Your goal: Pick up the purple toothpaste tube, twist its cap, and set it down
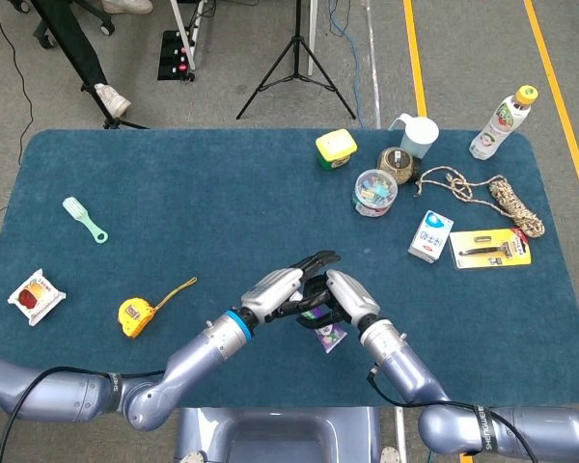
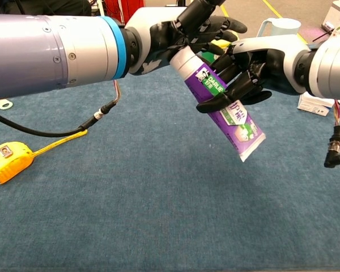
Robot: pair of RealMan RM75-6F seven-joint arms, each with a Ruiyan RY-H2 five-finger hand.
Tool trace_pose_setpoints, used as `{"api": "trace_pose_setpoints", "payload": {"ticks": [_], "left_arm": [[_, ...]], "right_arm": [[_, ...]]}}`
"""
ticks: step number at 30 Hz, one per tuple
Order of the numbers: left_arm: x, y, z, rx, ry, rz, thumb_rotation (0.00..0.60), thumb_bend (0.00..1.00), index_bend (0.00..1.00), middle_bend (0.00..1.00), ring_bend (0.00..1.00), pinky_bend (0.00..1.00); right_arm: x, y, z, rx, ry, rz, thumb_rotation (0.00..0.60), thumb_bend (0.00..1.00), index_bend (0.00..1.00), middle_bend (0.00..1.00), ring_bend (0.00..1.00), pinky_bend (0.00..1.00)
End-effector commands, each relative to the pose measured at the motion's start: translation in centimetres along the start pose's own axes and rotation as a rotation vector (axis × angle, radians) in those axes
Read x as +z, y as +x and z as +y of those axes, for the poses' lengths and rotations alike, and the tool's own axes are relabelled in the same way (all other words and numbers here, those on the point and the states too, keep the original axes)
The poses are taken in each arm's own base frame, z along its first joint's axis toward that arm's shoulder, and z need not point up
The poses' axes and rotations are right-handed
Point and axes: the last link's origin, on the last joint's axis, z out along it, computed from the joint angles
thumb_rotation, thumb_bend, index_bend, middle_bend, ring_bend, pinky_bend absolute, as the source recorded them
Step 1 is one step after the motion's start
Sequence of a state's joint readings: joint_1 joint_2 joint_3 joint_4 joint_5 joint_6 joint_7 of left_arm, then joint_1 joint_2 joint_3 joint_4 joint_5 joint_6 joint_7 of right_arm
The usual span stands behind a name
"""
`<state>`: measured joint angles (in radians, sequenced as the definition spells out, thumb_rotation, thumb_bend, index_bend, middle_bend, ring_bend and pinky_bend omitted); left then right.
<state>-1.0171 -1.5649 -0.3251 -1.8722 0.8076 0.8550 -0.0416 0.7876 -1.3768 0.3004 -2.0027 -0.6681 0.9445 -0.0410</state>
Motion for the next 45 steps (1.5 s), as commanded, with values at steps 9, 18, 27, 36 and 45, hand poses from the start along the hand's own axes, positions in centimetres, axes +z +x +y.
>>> {"api": "trace_pose_setpoints", "payload": {"ticks": [9,18,27,36,45], "left_arm": [[0.1,0.3,0.1,-0.068,-0.019,0.04,0.0,0.06,0.02,0.0,0.0,0.09],[0.2,1.1,0.0,-0.121,-0.018,0.044,0.0,0.06,0.01,0.0,0.0,0.09],[0.4,0.5,0.0,-0.116,-0.022,0.029,0.0,0.06,0.01,0.0,0.0,0.09],[0.4,0.1,-0.2,-0.117,-0.025,0.045,0.0,0.06,0.0,0.0,0.0,0.09],[0.3,-0.1,-0.2,-0.134,-0.035,0.059,0.0,0.06,0.0,0.0,0.0,0.09]], "right_arm": [[0.0,0.6,0.4,0.119,-0.014,-0.01,0.6,0.36,0.82,0.94,1.0,1.0],[-0.1,0.9,0.6,0.155,0.009,0.001,0.6,0.37,0.82,0.95,1.0,1.0],[0.0,0.9,0.6,0.162,0.015,0.004,0.6,0.37,0.82,0.96,1.0,1.0],[0.1,1.1,0.2,0.225,0.0,0.006,0.6,0.38,0.83,0.97,1.0,1.0],[0.3,1.3,0.3,0.294,-0.023,0.009,0.6,0.38,0.83,0.97,1.0,1.0]]}}
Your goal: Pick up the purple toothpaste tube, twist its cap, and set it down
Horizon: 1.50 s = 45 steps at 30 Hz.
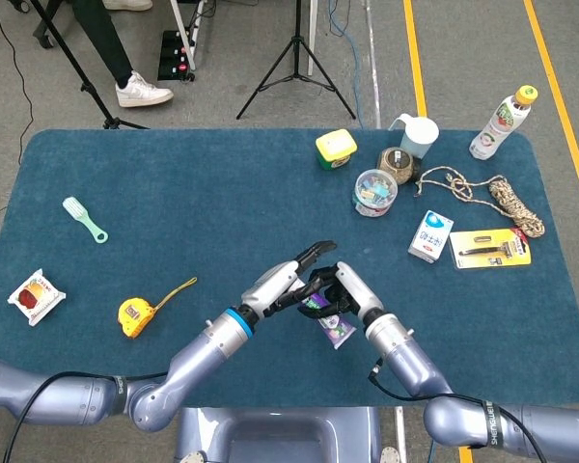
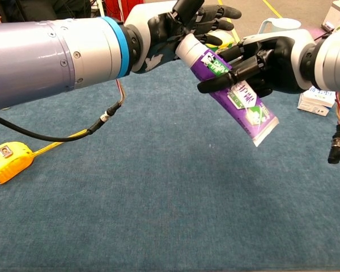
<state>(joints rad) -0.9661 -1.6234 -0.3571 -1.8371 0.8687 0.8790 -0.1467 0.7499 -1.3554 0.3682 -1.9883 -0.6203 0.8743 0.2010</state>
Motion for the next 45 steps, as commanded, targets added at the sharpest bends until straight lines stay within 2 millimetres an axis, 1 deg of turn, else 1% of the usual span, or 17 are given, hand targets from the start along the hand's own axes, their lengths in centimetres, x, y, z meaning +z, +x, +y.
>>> {"api": "trace_pose_setpoints", "payload": {"ticks": [1,8,32,37,40,45], "left_arm": [[0.0,0.0,0.0,-0.007,-0.004,0.004,0.0,0.06,0.0,0.0,0.0,0.09],[-0.1,-0.3,0.3,-0.051,-0.022,0.015,0.0,0.06,0.0,0.0,0.0,0.09],[0.3,-1.3,0.4,-0.039,-0.017,-0.009,0.0,0.06,0.0,0.0,0.0,0.09],[0.0,-0.7,0.6,-0.029,-0.021,0.0,0.0,0.06,0.0,0.0,0.0,0.09],[-0.4,0.0,0.8,-0.02,-0.028,0.014,0.0,0.06,0.0,0.0,0.0,0.09],[-2.0,2.7,1.0,0.039,-0.039,0.064,0.0,0.06,0.0,0.0,0.0,0.09]], "right_arm": [[0.0,0.1,0.0,0.005,-0.002,0.001,0.6,0.38,0.83,0.97,1.0,1.0],[0.1,0.4,0.0,0.045,-0.007,0.013,0.6,0.38,0.83,0.97,1.0,1.0],[-0.2,0.5,-0.3,0.016,-0.012,0.026,0.6,0.39,0.83,0.97,1.0,1.0],[-0.2,0.7,0.1,0.002,-0.027,0.031,0.6,0.39,0.83,0.97,1.0,1.0],[-0.2,0.8,0.6,-0.021,-0.038,0.032,0.6,0.39,0.83,0.97,1.0,1.0],[0.1,1.0,2.3,-0.153,-0.074,0.042,0.6,0.39,0.83,0.97,1.0,1.0]]}}
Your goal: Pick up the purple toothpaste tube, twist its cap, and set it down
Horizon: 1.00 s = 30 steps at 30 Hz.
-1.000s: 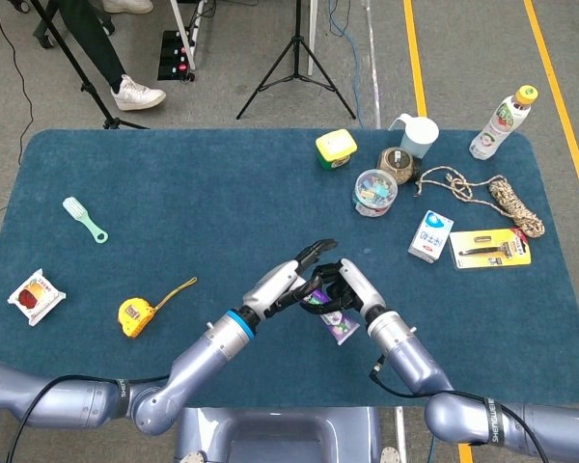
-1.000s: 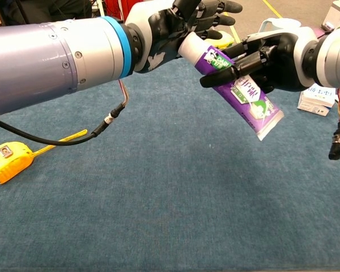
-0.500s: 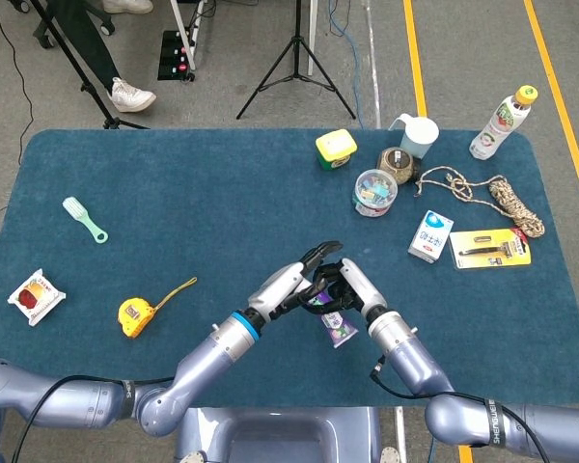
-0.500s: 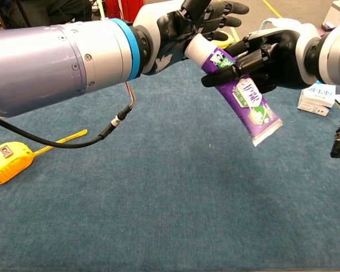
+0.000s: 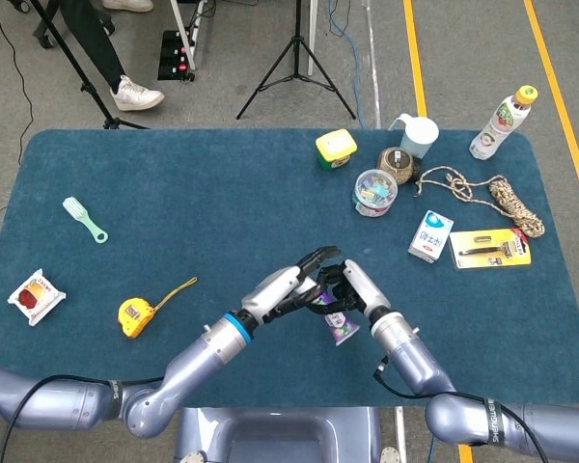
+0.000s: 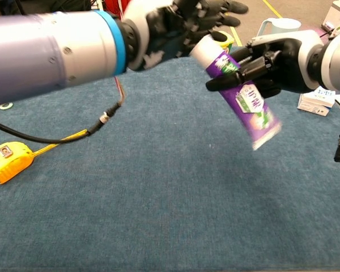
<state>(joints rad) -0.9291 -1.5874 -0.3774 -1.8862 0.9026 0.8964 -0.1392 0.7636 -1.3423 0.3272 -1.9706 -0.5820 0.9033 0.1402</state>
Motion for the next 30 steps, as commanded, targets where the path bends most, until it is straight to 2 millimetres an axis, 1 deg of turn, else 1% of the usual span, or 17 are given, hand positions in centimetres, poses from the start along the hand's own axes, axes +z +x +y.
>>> {"api": "trace_pose_setpoints", "payload": {"ticks": [1,6,9,15,19,21,24,26,27,29,30], "left_arm": [[-1.5,2.4,0.2,0.05,-0.006,0.046,0.0,0.06,0.0,0.0,0.0,0.09],[-4.0,5.6,-0.4,0.118,0.017,0.1,0.0,0.06,0.0,0.0,0.0,0.09],[-5.3,7.1,-0.9,0.147,0.036,0.126,0.0,0.06,0.0,0.0,0.0,0.09],[-7.7,9.2,-1.9,0.212,0.072,0.154,0.0,0.06,0.0,0.0,0.0,0.09],[-9.4,10.3,-2.6,0.262,0.093,0.169,0.0,0.06,0.0,0.0,0.0,0.09],[-10.1,10.7,-3.0,0.292,0.103,0.175,0.0,0.06,0.0,0.0,0.0,0.09],[-11.1,11.3,-3.4,0.333,0.116,0.183,0.0,0.06,0.0,0.0,0.0,0.09],[-11.7,11.6,-3.6,0.35,0.124,0.189,0.0,0.06,0.0,0.0,0.0,0.09],[-12.0,11.8,-3.7,0.359,0.128,0.194,0.0,0.06,0.0,0.0,0.0,0.09],[-12.5,12.1,-3.9,0.372,0.134,0.202,0.0,0.06,0.0,0.0,0.0,0.09],[-12.8,12.2,-4.1,0.379,0.138,0.206,0.0,0.06,0.0,0.0,0.0,0.09]], "right_arm": [[0.4,0.1,1.4,-0.128,-0.028,0.015,0.6,0.39,0.83,0.96,1.0,1.0],[1.2,0.0,3.2,-0.316,-0.062,0.025,0.6,0.39,0.83,0.94,1.0,1.0],[1.5,-0.1,3.8,-0.372,-0.071,0.027,0.6,0.39,0.82,0.93,1.0,1.0],[2.0,-0.1,4.7,-0.478,-0.083,0.029,0.6,0.39,0.8,0.91,1.0,0.97],[2.4,0.0,5.3,-0.578,-0.091,0.037,0.593,0.39,0.76,0.86,0.97,0.93],[2.6,0.1,5.5,-0.639,-0.09,0.041,0.565,0.39,0.73,0.83,0.94,0.9],[2.8,0.2,5.7,-0.709,-0.09,0.05,0.496,0.39,0.63,0.77,0.87,0.83],[2.9,0.4,5.9,-0.757,-0.093,0.06,0.414,0.39,0.53,0.68,0.77,0.76],[3.0,0.5,6.0,-0.79,-0.094,0.066,0.385,0.39,0.49,0.65,0.74,0.73],[3.0,0.5,6.1,-0.83,-0.102,0.058,0.305,0.39,0.36,0.54,0.63,0.63],[3.0,0.6,6.2,-0.861,-0.107,0.055,0.28,0.39,0.31,0.51,0.6,0.6]]}}
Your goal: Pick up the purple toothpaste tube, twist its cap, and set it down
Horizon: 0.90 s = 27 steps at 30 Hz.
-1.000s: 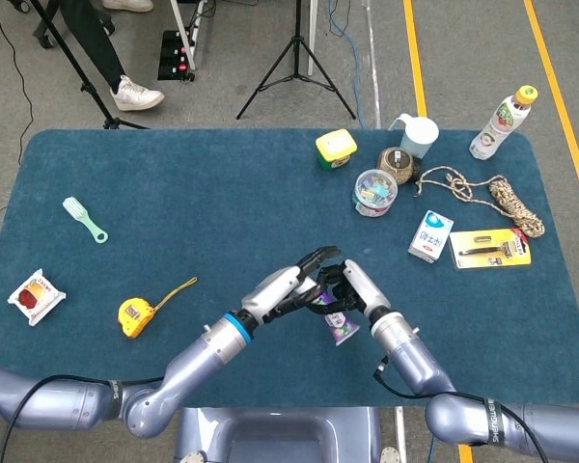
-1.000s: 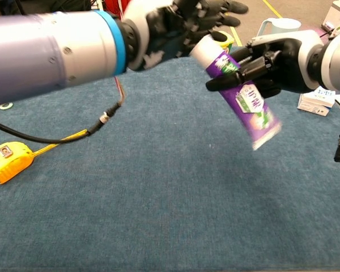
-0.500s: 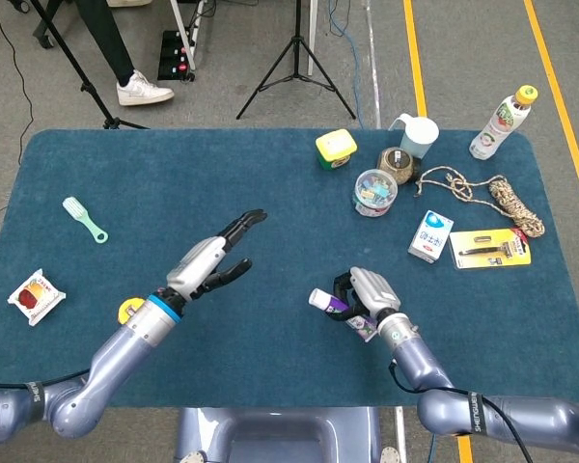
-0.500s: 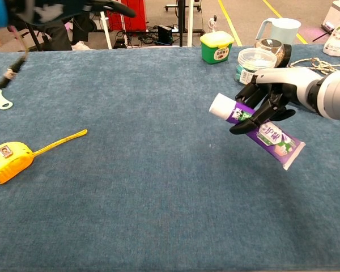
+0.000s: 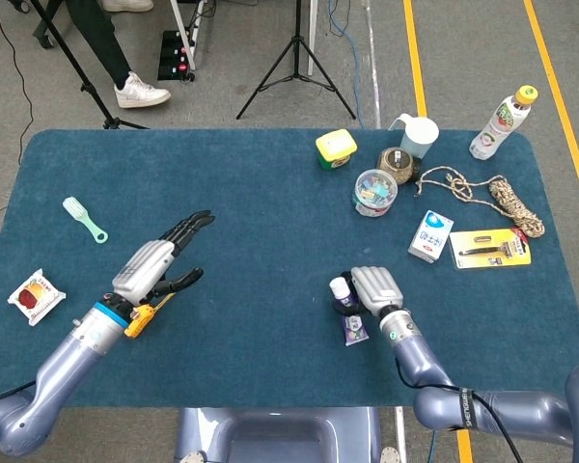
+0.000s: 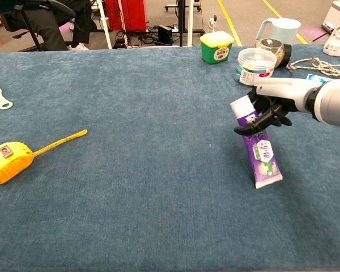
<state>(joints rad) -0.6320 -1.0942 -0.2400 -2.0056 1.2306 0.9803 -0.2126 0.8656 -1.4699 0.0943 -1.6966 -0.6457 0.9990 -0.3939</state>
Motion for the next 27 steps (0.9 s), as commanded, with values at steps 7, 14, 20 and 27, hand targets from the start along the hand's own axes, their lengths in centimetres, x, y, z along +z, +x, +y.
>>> {"api": "trace_pose_setpoints", "payload": {"ticks": [7,14,20,27], "left_arm": [[-1.6,0.7,-1.7,0.043,0.035,0.023,0.0,0.06,0.0,0.0,0.0,0.09],[-2.8,1.3,-3.0,0.071,0.067,0.043,0.0,0.06,0.0,0.0,0.0,0.09],[-4.5,1.8,-4.6,0.166,0.131,0.063,0.0,0.06,0.01,0.0,0.0,0.09],[-6.6,2.7,-5.8,0.358,0.225,0.122,0.156,0.07,0.16,0.05,0.01,0.12]], "right_arm": [[0.0,-0.1,0.5,-0.14,-0.022,-0.035,0.114,0.39,0.04,0.21,0.34,0.39],[-0.9,2.0,1.1,-0.113,-0.034,0.024,0.111,0.39,0.01,0.18,0.31,0.37],[-2.8,4.2,3.1,0.035,-0.063,0.136,0.146,0.39,0.1,0.25,0.34,0.39],[-5.7,6.0,6.4,0.166,-0.083,0.314,0.204,0.39,0.27,0.38,0.45,0.45]]}}
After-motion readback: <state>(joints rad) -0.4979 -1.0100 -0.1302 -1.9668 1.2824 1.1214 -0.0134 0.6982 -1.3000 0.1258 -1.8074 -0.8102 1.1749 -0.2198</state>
